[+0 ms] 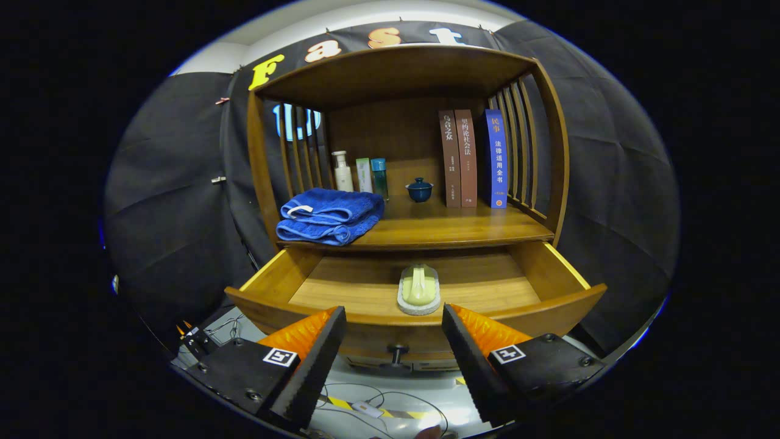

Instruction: Pull open the drawer, take out the items inside it, and place them on the countertop above the cabinet.

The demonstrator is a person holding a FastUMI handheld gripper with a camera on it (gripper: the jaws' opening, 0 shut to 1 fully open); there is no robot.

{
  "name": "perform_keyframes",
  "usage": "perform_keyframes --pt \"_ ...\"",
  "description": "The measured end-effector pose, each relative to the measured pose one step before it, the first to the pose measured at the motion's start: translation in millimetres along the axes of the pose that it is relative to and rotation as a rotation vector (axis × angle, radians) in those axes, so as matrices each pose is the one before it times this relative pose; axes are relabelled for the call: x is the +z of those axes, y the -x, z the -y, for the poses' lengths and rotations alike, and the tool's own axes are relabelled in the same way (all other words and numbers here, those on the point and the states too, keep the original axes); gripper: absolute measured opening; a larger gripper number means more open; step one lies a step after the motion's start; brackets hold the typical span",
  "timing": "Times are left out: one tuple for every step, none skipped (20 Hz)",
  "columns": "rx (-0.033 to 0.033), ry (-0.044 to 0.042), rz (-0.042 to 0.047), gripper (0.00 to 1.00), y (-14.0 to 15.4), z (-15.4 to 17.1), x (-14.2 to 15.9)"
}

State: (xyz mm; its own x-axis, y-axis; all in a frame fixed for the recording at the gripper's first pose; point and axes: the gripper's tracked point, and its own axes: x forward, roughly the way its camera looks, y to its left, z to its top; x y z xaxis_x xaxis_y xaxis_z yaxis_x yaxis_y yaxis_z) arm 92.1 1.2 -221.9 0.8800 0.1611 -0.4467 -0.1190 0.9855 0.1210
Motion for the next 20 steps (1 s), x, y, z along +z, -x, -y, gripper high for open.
perform_keyframes --pt "0.01520 -0.02163 -0.05212 0.99 -6.59 0.36 5.16" --pt "0.01520 -0.02829 -0.05609 0.99 -12.75 -0.17 4.82" --pt "0.00130 -0.01631 -0.06632 0.99 -16.43 4.04 0.68" --pt "-0.01055 -0.01176 -0.05730 0.99 -17.53 10.04 1.96" --pt "-0.00406 -0.01126 -0.04576 0.99 -19.02 5.92 3.48" --pt "0.00100 -0.00892 -0.04779 0.99 -14.98 4.00 0.04" --pt "-0.00176 -0.00060 -0.03804 0.98 -13.40 4.13 1.35" --pt "-0.00736 0.01612 -0.02912 0.98 -14.05 4.52 -0.53" --pt "-0.01508 0.02375 -0.02655 0.98 -10.98 6.55 -0.01" --pt "-0.00789 0.00900 -0.02375 0.98 -10.51 3.63 -0.31" --pt "0.00063 0.00157 -0.01747 0.98 -8.19 0.54 1.69" --pt "-0.00624 0.00422 -0.02209 0.98 -7.53 0.91 -0.17" --pt "-0.00669 0.00221 -0.01545 0.98 -7.37 0.80 0.51" --pt "-0.00461 0.00699 -0.01422 0.98 -8.18 0.66 0.52" --pt "-0.01171 0.00537 -0.01194 0.98 -6.60 2.19 0.03" --pt "-0.00396 0.00354 -0.00706 0.98 -3.77 -0.48 -0.31" --pt "-0.00408 0.00061 -0.00749 0.98 -3.06 0.27 0.53" --pt "0.00231 -0.00013 -0.00455 0.98 -2.89 -1.43 0.73" --pt "-0.00258 0.00142 -0.00646 0.98 -3.34 -1.02 -0.50" --pt "-0.00140 0.00359 0.00056 0.97 -0.61 -0.30 0.84"
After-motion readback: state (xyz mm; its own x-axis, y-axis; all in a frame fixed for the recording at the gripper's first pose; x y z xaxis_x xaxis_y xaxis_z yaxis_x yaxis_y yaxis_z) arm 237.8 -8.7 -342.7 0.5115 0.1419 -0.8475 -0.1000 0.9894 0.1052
